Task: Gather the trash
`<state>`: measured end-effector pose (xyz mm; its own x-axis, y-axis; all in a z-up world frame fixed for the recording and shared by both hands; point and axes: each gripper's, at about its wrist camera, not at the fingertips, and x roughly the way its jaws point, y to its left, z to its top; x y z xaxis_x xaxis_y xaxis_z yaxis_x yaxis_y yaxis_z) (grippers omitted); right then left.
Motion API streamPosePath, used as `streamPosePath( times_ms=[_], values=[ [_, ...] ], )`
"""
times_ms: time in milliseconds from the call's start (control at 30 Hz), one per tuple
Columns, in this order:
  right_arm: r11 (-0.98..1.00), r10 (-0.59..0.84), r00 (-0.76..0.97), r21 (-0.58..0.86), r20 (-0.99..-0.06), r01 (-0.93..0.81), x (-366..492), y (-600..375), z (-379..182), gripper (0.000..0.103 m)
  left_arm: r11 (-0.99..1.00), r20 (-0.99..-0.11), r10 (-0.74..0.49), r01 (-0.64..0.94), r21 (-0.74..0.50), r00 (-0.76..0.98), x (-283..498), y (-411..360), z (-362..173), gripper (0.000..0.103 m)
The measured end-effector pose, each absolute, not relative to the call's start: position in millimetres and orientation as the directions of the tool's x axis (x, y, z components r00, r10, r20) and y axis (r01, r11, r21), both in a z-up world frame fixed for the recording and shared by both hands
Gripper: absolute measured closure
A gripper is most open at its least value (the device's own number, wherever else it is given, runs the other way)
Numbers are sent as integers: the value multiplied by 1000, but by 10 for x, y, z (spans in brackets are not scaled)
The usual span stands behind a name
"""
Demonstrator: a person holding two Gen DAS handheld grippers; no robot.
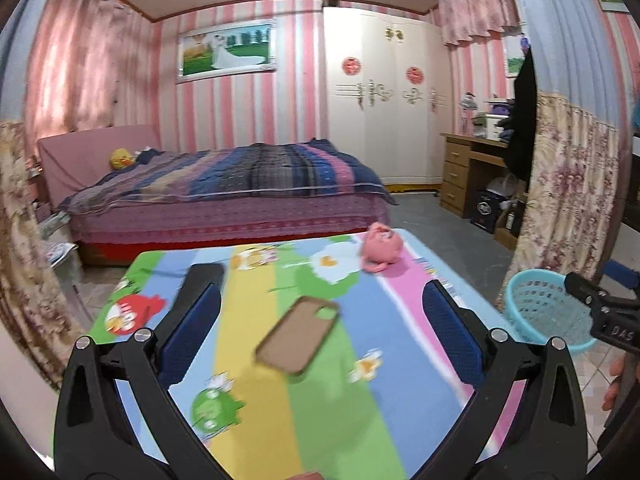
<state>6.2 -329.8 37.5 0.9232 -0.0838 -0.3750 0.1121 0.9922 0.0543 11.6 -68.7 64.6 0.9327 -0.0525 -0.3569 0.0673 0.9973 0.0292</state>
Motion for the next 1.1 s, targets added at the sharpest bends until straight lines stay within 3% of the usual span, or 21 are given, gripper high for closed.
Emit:
streamPosePath(
  times_ms=[433,1100],
  values=[
    [1000,-11,927,3,-375,13,-190,-2471,102,4,1000,-422,-18,14,-12,906,-8,-258,143,5],
    [999,-14,931,-39,-366,0,-161,-2218,10,4,1000,-415,-10,5,-13,910,4,-191,80,5]
  ],
)
